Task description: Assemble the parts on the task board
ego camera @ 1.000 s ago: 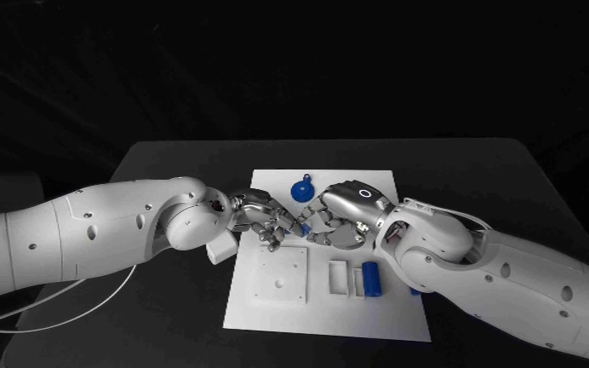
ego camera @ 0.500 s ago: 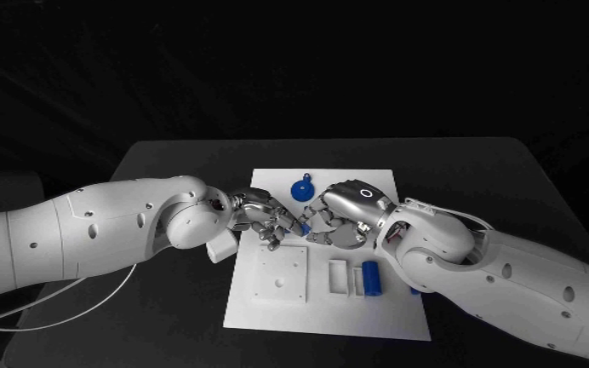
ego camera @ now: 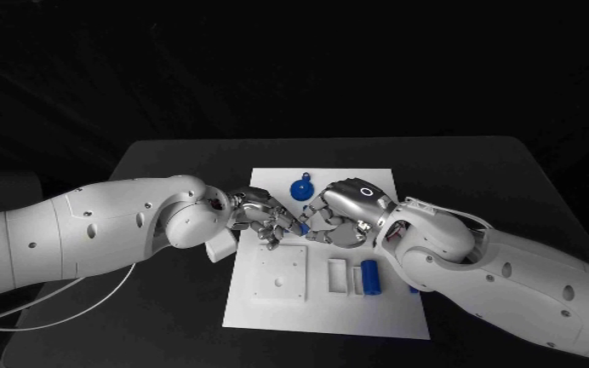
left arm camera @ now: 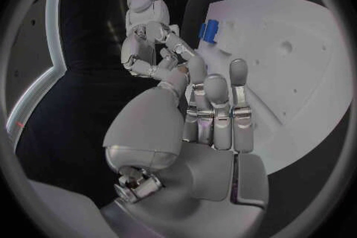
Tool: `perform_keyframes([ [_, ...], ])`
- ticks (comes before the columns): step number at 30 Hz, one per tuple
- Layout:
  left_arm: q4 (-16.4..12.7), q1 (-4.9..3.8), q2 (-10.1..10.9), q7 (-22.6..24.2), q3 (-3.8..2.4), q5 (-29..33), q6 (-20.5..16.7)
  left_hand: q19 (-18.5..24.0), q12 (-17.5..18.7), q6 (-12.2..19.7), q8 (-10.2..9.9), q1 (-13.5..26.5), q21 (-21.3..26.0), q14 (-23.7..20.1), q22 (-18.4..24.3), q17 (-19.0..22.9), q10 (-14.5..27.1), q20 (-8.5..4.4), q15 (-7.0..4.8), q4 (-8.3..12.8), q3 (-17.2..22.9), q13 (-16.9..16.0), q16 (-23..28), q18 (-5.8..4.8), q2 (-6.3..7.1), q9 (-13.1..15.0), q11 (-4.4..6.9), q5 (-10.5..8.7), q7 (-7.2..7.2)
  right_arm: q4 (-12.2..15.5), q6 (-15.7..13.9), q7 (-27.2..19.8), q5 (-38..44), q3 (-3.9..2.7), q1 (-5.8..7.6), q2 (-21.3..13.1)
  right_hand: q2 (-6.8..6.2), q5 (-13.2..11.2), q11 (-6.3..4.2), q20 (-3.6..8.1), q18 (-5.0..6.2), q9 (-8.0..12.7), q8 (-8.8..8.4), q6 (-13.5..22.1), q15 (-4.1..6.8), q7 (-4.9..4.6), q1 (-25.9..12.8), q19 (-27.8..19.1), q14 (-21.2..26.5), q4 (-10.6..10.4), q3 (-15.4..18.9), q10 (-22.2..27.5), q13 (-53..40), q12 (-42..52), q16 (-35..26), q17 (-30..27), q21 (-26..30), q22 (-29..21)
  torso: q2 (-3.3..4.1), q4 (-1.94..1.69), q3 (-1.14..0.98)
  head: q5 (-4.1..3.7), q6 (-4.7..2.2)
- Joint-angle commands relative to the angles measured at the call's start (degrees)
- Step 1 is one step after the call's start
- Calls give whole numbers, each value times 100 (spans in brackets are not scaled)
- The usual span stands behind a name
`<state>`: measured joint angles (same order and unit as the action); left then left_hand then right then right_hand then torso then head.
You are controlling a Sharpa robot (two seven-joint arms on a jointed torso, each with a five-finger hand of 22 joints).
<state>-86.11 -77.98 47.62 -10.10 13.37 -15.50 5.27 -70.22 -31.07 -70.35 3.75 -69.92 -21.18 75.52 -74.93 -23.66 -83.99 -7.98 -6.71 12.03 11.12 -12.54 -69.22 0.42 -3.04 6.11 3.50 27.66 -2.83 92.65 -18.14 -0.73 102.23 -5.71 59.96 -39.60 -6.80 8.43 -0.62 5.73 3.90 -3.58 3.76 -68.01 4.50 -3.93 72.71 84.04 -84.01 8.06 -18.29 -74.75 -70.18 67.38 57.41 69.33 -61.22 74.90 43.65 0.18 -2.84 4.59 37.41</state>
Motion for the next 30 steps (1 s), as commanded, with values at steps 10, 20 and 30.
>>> perform_keyframes([
  [10, -12, -7, -21, 14, -3, -16, 112, 10, -12, -294, 38, 19, -35, 3, -116, -14, -248, -25, -45, -1, 44, 6, -8, -32, -70, 1972, 32, -8, 232, -7, 105, -44, 54, 21, -3, 31, 97, -60, -33, 41, -77, -7, -16, -175, 50, 29, -6, 218, 0, 2, -69, -14, -8, 9, 24, 8, -20, 809, -1, -3, 8, 3, 9],
  [20, -13, -8, -18, -2, -3, 97, 19, 15, 2, -252, 34, 35, -28, -2, -111, -9, -244, -20, -41, -55, 21, 11, 7, -35, -95, 1987, 27, -77, 230, 2, 179, -101, 58, 52, -3, 11, 283, -81, -85, 63, -96, -12, -15, -375, 71, 99, -62, 211, 0, 1, -155, -10, -25, 11, 27, 17, -22, 809, -1, 2, 3, 19, 13],
  [30, -7, -8, -22, -11, -3, 191, -48, 9, 30, -182, 31, 9, -2, 2, -107, 5, -242, -12, -34, -149, -25, 15, 31, -35, -101, 1972, 24, -114, 218, 13, 221, -161, 62, 64, -2, -2, 434, -396, -132, 86, -115, -19, -12, -477, 86, 124, -212, 200, 1, 60, -689, -7, -33, -25, 12, 29, -16, 807, 1, 1, -3, 27, 9],
])
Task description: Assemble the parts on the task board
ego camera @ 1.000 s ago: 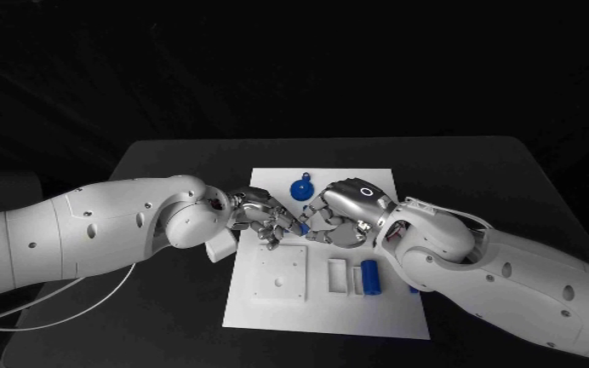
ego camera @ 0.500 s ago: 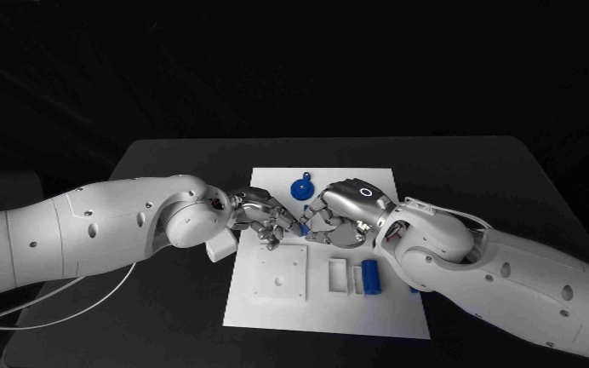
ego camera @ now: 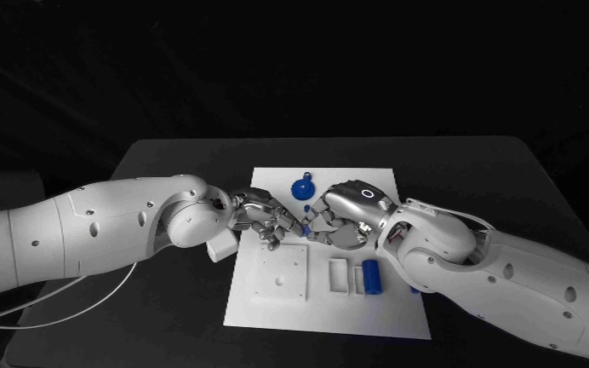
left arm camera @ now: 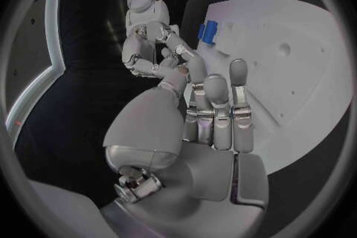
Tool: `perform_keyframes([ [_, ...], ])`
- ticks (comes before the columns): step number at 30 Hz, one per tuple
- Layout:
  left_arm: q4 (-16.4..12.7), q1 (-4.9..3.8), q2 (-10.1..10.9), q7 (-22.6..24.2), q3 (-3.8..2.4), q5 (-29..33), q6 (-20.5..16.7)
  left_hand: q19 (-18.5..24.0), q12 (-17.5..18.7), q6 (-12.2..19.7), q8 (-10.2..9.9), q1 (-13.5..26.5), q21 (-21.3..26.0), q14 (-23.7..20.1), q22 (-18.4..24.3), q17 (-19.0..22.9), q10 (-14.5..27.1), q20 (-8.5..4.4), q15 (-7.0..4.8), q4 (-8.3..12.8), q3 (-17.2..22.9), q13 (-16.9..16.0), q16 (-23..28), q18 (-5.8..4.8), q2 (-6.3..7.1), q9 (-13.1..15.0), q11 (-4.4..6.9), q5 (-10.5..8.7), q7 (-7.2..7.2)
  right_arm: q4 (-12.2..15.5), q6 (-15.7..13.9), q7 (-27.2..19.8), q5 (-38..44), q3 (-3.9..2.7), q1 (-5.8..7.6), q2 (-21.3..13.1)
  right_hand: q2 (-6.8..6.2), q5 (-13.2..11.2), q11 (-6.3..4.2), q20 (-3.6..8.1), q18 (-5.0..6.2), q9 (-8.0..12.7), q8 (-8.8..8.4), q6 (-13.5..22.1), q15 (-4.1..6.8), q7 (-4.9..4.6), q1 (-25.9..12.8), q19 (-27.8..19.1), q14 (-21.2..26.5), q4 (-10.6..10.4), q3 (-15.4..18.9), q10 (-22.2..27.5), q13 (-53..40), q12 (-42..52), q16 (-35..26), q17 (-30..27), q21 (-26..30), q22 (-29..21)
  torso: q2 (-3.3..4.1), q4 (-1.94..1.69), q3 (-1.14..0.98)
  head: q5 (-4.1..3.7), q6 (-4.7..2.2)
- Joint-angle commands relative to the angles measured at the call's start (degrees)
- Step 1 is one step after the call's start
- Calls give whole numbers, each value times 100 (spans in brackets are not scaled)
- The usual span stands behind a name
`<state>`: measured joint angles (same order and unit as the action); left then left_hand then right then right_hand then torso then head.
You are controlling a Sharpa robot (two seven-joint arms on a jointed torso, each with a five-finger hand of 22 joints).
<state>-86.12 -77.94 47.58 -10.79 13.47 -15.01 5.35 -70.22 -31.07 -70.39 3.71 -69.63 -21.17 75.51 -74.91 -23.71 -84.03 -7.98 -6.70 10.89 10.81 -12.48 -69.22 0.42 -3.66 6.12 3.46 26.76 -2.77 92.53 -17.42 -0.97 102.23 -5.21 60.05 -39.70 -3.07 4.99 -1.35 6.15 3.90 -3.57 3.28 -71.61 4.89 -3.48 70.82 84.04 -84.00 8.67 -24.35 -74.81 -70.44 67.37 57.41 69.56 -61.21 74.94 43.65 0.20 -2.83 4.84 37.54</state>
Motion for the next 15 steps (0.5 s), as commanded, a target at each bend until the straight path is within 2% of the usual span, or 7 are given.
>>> perform_keyframes([
  [1, -7, -12, -20, 57, -13, 153, -58, 9, 32, -166, 30, -20, -1, 3, -108, 10, -238, -11, -35, -41, 3, 9, 32, -35, -37, 1968, 27, -26, 209, 26, 155, -138, 66, 15, -11, 8, 53, -79, -59, 44, -116, -20, 38, -120, 48, 76, -46, 201, 1, 6, -144, -6, -13, -21, 13, 9, -18, 804, 1, 0, -4, 1, -4],
  [5, -9, -12, -29, 63, -13, 192, -63, 2, 45, -59, 6, -41, 17, 5, -107, 18, -238, -4, -25, -103, -33, 11, 42, -36, -29, 1887, 16, -70, 181, 26, 173, -131, 89, 18, -11, 8, 49, -170, -70, 48, -118, -20, 37, -142, 50, 85, -94, 199, -4, 36, -291, -9, -28, -24, 7, 12, -20, 803, 0, 1, 1, -2, -5],
  [6, -9, -12, -32, 65, -13, 206, -61, 1, 54, 45, 12, -73, 30, 5, -106, 23, -239, 8, -13, -144, -76, 12, 48, -31, -31, 1741, 3, -91, 145, 26, 175, -128, 94, 19, -11, 8, 55, -185, -71, 48, -118, -20, 37, -141, 50, 84, -90, 198, -3, 38, -297, -8, -27, -27, 7, 13, -15, 802, 0, 2, 2, -3, -5],
  [8, -10, -12, -35, 68, -13, 221, -59, -10, 68, 13, 21, -147, 59, 4, -108, 28, -236, 14, -10, -213, -172, 10, 52, -28, -27, 1509, 1, -100, 148, 27, 180, -122, 98, 21, -11, 7, 57, -189, -72, 48, -117, -21, 37, -140, 50, 83, -89, 197, -2, 39, -300, -6, -26, -30, 8, 14, -13, 802, 1, 2, 2, -4, -6],
  [11, -13, -12, -37, 70, -13, 251, -61, -12, 85, 79, 12, -154, 78, -1, -105, 33, -231, 20, -3, -264, -230, 13, 57, -31, -26, 1415, -3, -147, 131, 25, 177, -115, 103, 23, -11, 5, 57, -191, -76, 49, -116, -22, 40, -149, 51, 86, -94, 194, -2, 41, -302, -10, -32, -26, 7, 16, 3, 798, 1, -1, 2, -7, -5],
  [13, -14, -12, -37, 71, -13, 273, -55, -15, 104, 213, 12, -163, 98, -6, -104, 40, -224, 33, 12, -329, -301, 12, 65, -30, -42, 1229, -17, -192, 94, 24, 170, -113, 105, 25, -11, 6, 57, -191, -76, 49, -116, -22, 40, -149, 51, 86, -94, 194, -2, 41, -302, -10, -32, -26, 7, 16, 3, 798, 1, -2, 2, -9, -6],
  [15, -15, -12, -36, 74, -13, 284, -51, -23, 114, 194, 26, -209, 116, -5, -106, 45, -226, 37, 14, -362, -369, 3, 63, -25, -50, 1067, -14, -192, 86, 22, 162, -111, 106, 26, -11, 6, 57, -191, -76, 49, -116, -22, 40, -149, 51, 86, -94, 194, -2, 41, -302, -10, -32, -26, 7, 16, 3, 798, 1, -3, 1, -10, -7],
])
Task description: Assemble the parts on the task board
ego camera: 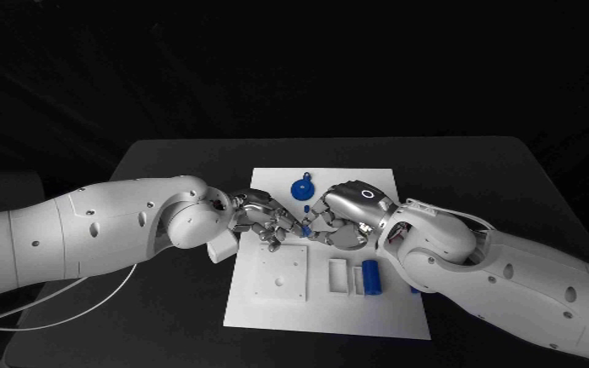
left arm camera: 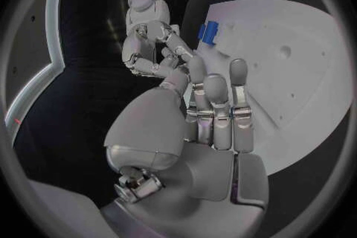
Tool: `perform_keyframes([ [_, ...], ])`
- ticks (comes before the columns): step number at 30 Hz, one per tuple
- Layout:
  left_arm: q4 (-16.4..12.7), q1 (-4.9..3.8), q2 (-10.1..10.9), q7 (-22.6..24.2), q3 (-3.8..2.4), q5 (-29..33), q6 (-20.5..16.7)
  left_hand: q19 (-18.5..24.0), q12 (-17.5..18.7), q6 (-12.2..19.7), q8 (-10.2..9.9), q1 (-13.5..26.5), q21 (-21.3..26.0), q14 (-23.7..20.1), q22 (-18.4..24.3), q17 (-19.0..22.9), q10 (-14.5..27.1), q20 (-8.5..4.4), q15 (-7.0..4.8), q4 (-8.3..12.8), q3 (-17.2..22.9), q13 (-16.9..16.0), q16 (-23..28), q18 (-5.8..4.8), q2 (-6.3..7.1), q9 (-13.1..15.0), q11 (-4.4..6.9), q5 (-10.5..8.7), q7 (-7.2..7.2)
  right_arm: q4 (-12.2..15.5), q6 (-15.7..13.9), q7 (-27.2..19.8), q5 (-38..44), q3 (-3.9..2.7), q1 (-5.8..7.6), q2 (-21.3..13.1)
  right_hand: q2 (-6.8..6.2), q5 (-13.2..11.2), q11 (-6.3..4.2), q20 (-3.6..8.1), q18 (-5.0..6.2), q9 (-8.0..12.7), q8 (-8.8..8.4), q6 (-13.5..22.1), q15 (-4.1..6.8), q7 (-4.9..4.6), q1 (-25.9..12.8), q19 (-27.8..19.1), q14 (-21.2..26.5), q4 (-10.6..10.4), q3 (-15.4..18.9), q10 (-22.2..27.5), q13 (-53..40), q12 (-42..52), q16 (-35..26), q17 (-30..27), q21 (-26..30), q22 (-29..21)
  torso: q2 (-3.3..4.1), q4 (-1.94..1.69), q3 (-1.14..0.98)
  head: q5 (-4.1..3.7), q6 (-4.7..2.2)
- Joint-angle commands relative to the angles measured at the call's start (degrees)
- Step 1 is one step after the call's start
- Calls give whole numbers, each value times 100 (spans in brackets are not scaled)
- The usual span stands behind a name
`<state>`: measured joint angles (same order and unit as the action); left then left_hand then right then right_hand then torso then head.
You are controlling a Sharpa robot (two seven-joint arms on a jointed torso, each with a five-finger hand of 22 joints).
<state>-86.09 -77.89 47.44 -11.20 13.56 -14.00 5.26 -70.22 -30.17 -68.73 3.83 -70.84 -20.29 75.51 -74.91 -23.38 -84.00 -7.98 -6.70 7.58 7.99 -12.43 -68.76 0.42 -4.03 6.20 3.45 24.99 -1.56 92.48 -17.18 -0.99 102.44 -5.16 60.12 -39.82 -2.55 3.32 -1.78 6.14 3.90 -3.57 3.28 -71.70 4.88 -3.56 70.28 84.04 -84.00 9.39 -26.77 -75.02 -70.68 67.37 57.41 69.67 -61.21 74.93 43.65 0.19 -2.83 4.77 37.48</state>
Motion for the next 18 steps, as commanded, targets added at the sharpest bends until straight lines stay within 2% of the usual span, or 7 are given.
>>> perform_keyframes([
  [1, -19, -17, -22, 115, -22, 189, -41, -20, 25, 4, 17, -100, 35, -9, -107, 13, -227, 38, 14, -36, -92, -6, 17, -26, -24, 1023, -16, -15, -27, 25, 132, -108, 86, 22, -18, 19, 6, -25, -34, 50, -116, -22, 39, -141, 52, 95, -41, 195, -2, -31, -61, 9, -9, -25, 7, 5, 2, 799, 1, -3, 1, -3, -1],
  [6, -23, -17, -16, 105, -21, 235, -71, -30, 57, 168, -4, -53, 74, -17, -104, 27, -208, 51, 33, -150, -193, -20, 30, -29, 2, 725, -31, -62, -86, 19, 111, -89, 88, 25, -18, 17, 10, -25, -37, 52, -117, -22, 38, -144, 54, 96, -46, 196, -2, -28, -68, 5, -15, -22, 5, 6, -4, 800, -1, -1, 1, -6, -6],
  [8, -23, -17, -13, 102, -21, 244, -83, -36, 61, 209, 1, 0, 91, -20, -101, 32, -199, 60, 38, -211, -238, -32, 35, -26, 51, 586, -34, -94, -98, 18, 100, -71, 89, 25, -18, 16, 3, -24, -40, 54, -117, -22, 39, -153, 56, 100, -54, 197, -4, -20, -71, -5, -25, -13, 11, 12, -5, 800, -1, 0, 2, -8, -4],
  [10, -24, -17, -10, 101, -21, 251, -84, -41, 58, 385, -9, 96, 113, -24, -94, 38, -191, 72, 54, -307, -300, -46, 41, -27, 105, 414, -53, -424, -166, 17, 84, -42, 90, 26, -19, 14, 3, -24, -40, 54, -117, -22, 39, -153, 56, 100, -54, 197, -4, -20, -71, -5, -25, -13, 11, 12, -5, 800, 0, 2, 2, -13, -8],
  [14, -28, -17, -6, 99, -21, 258, -50, -54, 59, 445, -13, 168, 164, -36, -91, 46, -175, 86, 65, -445, -378, -74, 48, -22, 241, 126, -68, -546, -200, 11, 55, 29, 89, 26, -19, 10, 5, -26, -41, 55, -118, -22, 39, -159, 56, 101, -53, 199, -6, -12, -79, -8, -26, -15, 17, 17, -6, 800, 1, 0, 3, -28, -18],
  [17, -33, -17, -3, 106, -20, 260, -3, -61, 55, 578, -5, 191, 192, -40, -90, 50, -174, 100, 81, -530, -434, -88, 49, -18, 322, -55, -87, -883, -251, 8, 23, 96, 72, 26, -20, 7, 1, -27, -42, 56, -117, -22, 39, -163, 57, 102, -60, 199, -5, -7, -81, -12, -23, -20, 16, 19, -3, 799, -1, -4, 3, -37, -23],
  [18, -35, -17, -2, 107, -20, 260, 14, -67, 55, 565, 17, 165, 216, -42, -89, 51, -171, 107, 83, -589, -445, -98, 46, -12, 333, -161, -86, -907, -268, 7, 12, 118, 62, 26, -20, 6, 4, -29, -43, 58, -117, -22, 38, -165, 59, 101, -60, 199, -6, -2, -87, -16, -22, -22, 17, 21, 0, 798, 0, -5, 2, -39, -22],
])
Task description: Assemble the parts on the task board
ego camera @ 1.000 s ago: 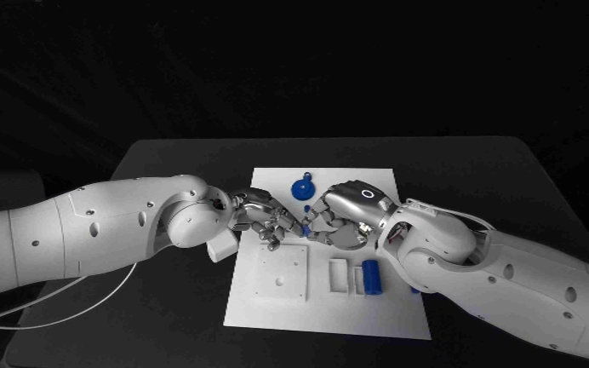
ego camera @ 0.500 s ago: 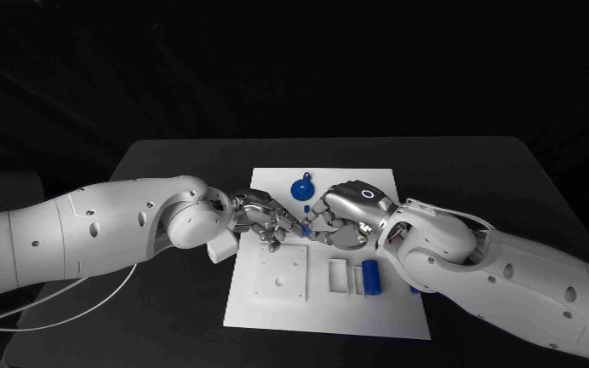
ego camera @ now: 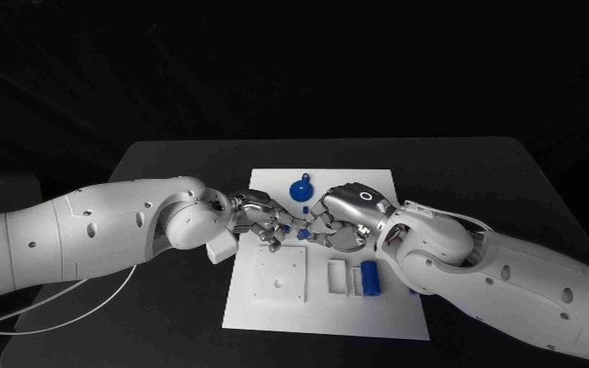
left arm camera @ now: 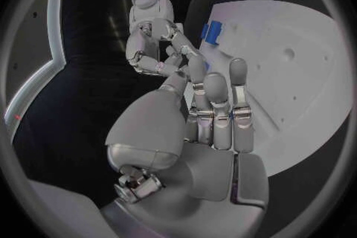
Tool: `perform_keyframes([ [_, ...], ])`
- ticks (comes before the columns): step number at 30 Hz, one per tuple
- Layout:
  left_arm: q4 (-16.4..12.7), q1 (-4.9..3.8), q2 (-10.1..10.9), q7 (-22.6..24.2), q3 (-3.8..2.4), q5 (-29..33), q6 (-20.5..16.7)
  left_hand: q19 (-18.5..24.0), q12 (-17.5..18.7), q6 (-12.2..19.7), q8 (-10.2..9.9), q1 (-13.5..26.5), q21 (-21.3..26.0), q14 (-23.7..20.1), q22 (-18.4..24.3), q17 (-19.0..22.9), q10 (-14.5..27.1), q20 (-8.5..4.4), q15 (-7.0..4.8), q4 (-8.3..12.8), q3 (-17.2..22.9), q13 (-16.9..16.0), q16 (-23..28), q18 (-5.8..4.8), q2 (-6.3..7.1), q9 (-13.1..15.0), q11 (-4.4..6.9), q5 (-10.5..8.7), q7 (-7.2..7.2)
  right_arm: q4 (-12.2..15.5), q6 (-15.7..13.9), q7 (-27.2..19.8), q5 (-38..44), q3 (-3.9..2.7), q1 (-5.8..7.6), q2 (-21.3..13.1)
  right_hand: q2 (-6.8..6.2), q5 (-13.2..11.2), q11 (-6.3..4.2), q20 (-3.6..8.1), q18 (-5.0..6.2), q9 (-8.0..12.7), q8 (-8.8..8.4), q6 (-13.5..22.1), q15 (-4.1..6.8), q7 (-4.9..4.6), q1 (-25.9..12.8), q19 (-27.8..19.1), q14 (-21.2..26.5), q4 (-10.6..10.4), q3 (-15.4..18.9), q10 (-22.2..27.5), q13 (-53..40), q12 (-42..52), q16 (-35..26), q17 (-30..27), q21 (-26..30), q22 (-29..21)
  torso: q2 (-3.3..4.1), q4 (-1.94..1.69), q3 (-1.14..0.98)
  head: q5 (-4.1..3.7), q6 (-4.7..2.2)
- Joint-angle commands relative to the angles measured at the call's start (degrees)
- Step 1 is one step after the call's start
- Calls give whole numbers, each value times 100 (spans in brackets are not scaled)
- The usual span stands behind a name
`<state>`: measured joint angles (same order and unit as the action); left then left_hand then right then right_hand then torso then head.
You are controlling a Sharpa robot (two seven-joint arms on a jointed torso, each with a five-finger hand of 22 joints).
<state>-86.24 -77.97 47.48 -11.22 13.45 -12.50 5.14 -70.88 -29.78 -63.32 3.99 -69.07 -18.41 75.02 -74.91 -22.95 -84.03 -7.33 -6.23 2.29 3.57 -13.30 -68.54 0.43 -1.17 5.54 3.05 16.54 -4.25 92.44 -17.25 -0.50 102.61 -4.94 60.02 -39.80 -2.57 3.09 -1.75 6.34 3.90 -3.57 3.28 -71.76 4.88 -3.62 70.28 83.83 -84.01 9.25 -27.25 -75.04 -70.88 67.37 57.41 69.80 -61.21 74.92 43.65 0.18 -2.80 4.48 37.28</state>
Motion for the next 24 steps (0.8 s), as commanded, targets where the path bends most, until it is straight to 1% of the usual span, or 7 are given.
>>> perform_keyframes([
  [1, -22, -10, -5, 108, -9, 111, 38, -5, 16, 67, -17, -6, 37, 4, -91, 10, -169, 45, 40, -80, -34, -13, 26, -13, 94, -135, -57, -161, -1, 11, 7, 91, 30, 4, -10, 2, 7, -6, -46, 38, -117, -22, 38, -159, 59, 107, -60, 221, -5, 13, -40, -14, -1, -23, 17, 9, 1, 799, 0, -3, -1, -10, -2],
  [5, -24, -10, -1, 105, -8, 112, 78, -23, 23, 84, -7, -65, 92, -5, -100, 15, -169, 54, 47, -233, -106, -29, 22, -11, 155, -167, -65, -393, -9, 11, -27, 159, -29, 4, -11, -3, 7, -7, -48, 40, -116, -22, 38, -159, 60, 108, -64, 221, -3, 19, -45, -17, -2, -25, 11, 6, 7, 798, -1, -2, 0, -14, -3],
  [6, -25, -10, 1, 100, -8, 112, 90, -26, 23, 84, -7, -59, 98, -5, -101, 16, -171, 55, 49, -261, -121, -30, 21, -12, 160, -167, -67, -517, -10, 12, -39, 180, -51, 4, -11, -6, 7, -7, -48, 40, -116, -22, 38, -159, 60, 108, -64, 221, -3, 19, -45, -17, -2, -25, 11, 6, 7, 798, -1, -1, -1, -15, -4],
  [14, -18, -10, 13, 58, -4, 54, 105, -46, 24, 86, -5, -89, 130, -4, -107, 23, -174, 58, 52, -395, -163, -42, 17, -11, 203, -165, -71, -655, -10, 22, -131, 279, -190, 4, -20, -32, 11, -5, -49, 42, -111, -22, 38, -163, 62, 109, -88, 226, -7, 47, -65, -25, -9, -31, 8, 12, 8, 799, 1, -1, -3, -26, -7],
  [17, -14, -10, 15, 47, 0, 26, 100, -51, 24, 96, -4, -84, 138, -5, -107, 28, -172, 60, 54, -440, -170, -44, 19, -11, 228, -164, -73, -806, -12, 21, -141, 303, -229, 4, -22, -41, 11, -5, -49, 42, -111, -22, 38, -163, 62, 109, -88, 226, -7, 47, -65, -25, -9, -31, 8, 12, 8, 799, 1, -1, -3, -29, -8],
  [21, -13, -10, 22, 48, 4, -8, 57, -53, 27, 93, -3, -118, 142, -9, -107, 31, -168, 60, 54, -437, -153, -44, 23, -10, 207, -164, -74, -826, -14, 12, -130, 343, -255, 4, -25, -57, 11, -2, -49, 41, -109, -22, 39, -166, 62, 108, -87, 226, -8, 55, -71, -27, -12, -32, 9, 14, 12, 798, -1, 2, -1, -28, 12],
  [24, -4, -10, 40, 88, 5, -62, -66, -54, 27, 101, -7, -158, 146, -8, -107, 33, -168, 60, 54, -419, -141, -45, 24, -9, 193, -166, -73, -817, -17, 1, -46, 388, -263, 4, -26, -78, -4, 10, -47, 40, -107, -22, 38, -167, 61, 106, -90, 225, -8, 62, -71, -21, -7, -41, 8, 14, 20, 796, -3, 0, -1, -19, 5],
])
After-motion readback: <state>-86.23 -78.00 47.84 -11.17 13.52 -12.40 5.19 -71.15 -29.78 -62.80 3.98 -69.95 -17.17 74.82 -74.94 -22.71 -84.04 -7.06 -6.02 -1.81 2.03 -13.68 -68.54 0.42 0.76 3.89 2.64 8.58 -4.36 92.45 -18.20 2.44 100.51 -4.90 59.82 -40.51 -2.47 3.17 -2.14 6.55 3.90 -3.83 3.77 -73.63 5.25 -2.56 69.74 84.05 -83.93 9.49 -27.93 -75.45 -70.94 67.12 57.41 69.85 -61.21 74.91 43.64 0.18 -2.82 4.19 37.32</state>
